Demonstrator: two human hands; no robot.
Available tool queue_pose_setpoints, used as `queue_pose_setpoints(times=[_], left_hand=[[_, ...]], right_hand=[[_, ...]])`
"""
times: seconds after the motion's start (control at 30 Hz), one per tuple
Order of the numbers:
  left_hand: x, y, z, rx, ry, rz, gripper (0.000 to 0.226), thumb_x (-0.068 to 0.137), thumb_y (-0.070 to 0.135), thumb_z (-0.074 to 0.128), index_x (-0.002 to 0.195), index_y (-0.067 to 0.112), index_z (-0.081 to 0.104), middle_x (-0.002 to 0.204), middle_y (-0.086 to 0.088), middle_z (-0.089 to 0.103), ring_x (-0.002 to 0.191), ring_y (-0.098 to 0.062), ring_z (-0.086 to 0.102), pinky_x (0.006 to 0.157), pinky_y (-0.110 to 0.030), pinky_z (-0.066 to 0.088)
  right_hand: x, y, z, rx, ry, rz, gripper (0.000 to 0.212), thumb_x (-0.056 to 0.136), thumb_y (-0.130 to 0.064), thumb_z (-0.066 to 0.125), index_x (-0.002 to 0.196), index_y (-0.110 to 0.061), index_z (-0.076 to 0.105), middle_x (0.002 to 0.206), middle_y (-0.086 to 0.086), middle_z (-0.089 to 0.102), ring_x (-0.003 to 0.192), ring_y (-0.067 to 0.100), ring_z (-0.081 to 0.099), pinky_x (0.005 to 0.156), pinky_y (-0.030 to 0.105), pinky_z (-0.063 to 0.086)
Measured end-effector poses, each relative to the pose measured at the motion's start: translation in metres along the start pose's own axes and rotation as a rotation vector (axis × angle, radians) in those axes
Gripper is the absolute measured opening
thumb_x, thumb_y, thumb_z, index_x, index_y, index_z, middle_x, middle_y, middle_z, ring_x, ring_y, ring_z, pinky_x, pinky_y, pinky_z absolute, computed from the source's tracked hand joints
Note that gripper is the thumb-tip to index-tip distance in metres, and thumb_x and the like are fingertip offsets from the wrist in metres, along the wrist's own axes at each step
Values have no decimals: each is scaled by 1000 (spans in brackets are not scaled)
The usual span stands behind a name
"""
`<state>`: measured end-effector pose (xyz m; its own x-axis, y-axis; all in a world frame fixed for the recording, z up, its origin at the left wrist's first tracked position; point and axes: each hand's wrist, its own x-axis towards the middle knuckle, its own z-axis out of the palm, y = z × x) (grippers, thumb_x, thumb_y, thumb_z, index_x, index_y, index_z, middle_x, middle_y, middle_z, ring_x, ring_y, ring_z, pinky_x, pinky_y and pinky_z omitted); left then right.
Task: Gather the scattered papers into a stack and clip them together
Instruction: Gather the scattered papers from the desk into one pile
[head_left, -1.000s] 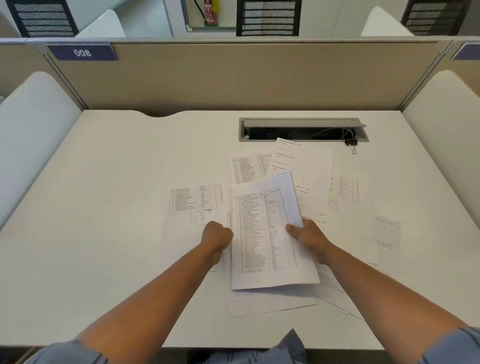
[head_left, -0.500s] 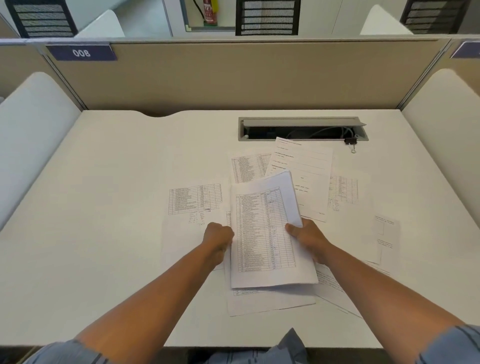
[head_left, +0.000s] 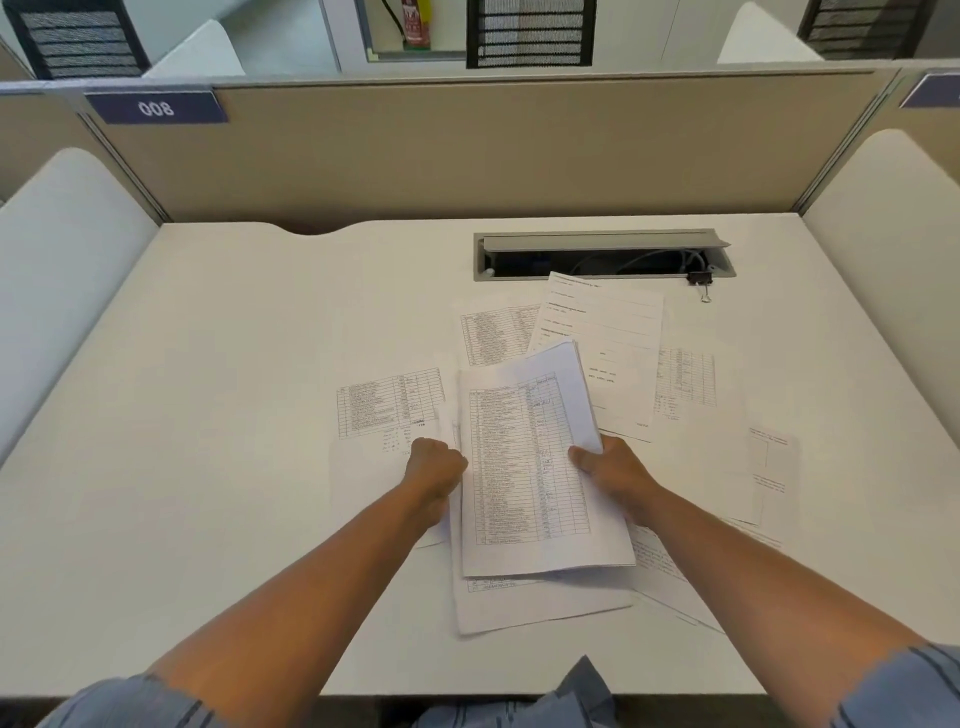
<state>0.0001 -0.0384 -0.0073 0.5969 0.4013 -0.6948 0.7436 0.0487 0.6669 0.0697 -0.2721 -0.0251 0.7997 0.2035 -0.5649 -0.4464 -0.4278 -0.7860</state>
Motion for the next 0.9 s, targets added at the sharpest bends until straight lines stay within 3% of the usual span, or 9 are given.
queue_pose_setpoints(times=[0.07,0.17,0.33,0.4,0.47,0.57,0.67,0.77,0.9], left_hand=[[-1,-6,-1,-72,9,-24,35,93,6,63,123,11,46,107,-12,63,79,-16,54,60,-27,42],[-5,-11,1,-72,55,22,7,96,5,64,93,8,59,92,-7,68,73,-17,60,58,-24,45],[9,-16,-14,-89,219,161,36,97,15,62,69,15,39,66,-3,45,60,-18,40,55,-30,35],[11,-11,-26,-145,275,182,27,100,17,60,76,6,56,79,-5,68,71,-25,62,64,-36,54],[13,-6,-40,-169,368,188,19,101,19,58,89,6,66,95,-9,73,87,-27,66,70,-35,56],[28,-2,-63,-38,578,78,23,98,34,65,115,20,71,128,-12,56,110,-31,51,89,-42,51],[41,-8,-83,140,600,5,36,97,40,63,126,19,65,147,-7,34,129,-35,39,107,-52,44],[51,-16,-94,159,606,-3,31,97,35,65,120,14,65,145,-8,33,129,-35,39,95,-45,48],[58,-20,-105,139,620,54,16,86,27,77,91,17,66,125,-8,55,109,-33,61,85,-40,55]], right_hand=[[0,0,0,7,-1,1,20,102,-27,61,119,-19,66,100,-5,72,92,18,71,72,28,53],[2,2,-1,40,-5,10,20,101,-27,63,119,-18,66,100,-4,72,93,20,71,76,31,55],[8,1,-5,136,0,45,27,100,-26,66,122,-11,67,111,6,76,101,28,73,96,49,57],[10,-1,-6,172,-5,51,27,99,-24,66,122,-10,68,111,6,76,101,29,73,97,51,56],[13,-5,-4,184,-13,40,30,99,-25,67,124,-10,68,113,6,76,104,29,73,99,52,55],[15,-16,4,210,-36,20,28,99,-24,66,125,-12,67,116,6,75,106,28,71,100,50,54],[16,-25,13,223,-59,15,20,99,-21,65,117,-14,69,114,7,76,104,28,72,95,47,56],[17,-27,18,219,-69,24,19,100,-20,65,117,-13,69,111,6,76,100,27,72,81,39,57],[19,-26,23,208,-79,36,18,100,-20,65,116,-13,69,110,6,76,99,27,73,80,38,58]])
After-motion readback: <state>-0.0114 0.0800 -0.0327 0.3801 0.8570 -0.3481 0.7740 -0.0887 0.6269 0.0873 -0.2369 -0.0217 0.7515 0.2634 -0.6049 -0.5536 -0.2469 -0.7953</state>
